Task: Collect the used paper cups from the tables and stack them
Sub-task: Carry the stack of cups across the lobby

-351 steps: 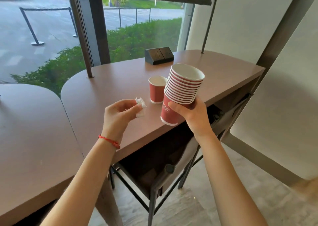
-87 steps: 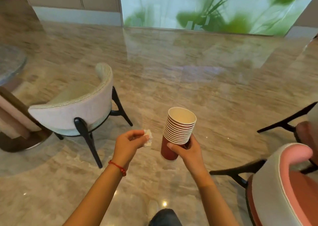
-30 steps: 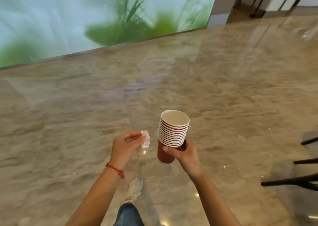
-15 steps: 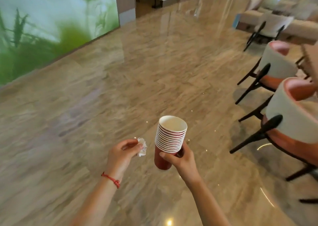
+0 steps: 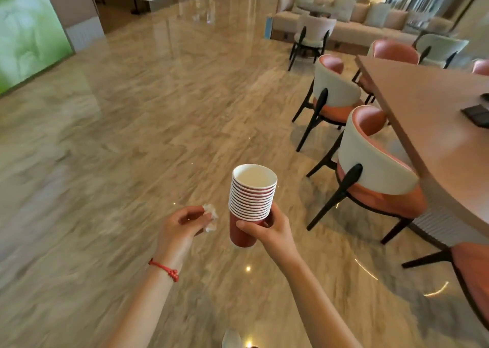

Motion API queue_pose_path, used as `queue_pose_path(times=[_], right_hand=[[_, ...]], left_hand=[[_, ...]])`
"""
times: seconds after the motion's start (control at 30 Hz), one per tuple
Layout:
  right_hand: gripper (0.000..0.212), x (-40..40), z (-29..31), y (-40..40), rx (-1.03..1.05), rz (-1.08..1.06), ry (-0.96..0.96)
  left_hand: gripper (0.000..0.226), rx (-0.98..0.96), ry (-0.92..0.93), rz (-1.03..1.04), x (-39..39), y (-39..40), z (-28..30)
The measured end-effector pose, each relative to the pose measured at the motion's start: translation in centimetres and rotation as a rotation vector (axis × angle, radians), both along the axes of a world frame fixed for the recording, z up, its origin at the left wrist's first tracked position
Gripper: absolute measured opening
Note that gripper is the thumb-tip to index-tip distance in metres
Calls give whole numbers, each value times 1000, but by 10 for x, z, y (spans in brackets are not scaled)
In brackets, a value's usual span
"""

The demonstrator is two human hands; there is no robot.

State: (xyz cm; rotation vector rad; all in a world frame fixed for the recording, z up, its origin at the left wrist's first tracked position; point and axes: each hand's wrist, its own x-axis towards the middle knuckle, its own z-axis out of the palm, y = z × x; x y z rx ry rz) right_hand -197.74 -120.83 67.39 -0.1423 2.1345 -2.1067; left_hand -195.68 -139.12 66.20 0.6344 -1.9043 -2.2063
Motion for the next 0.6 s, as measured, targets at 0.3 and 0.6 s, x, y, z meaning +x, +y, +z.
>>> queue_pose_path(times=[0.3,0.6], right_hand=[[49,-137,6,6,12,-50,-17],[48,-300,-46,-46,31,-109,-48]], left_hand=[[16,1,3,-12,-137,-3,7],[16,-2,-32,-46,-306,-56,-46]])
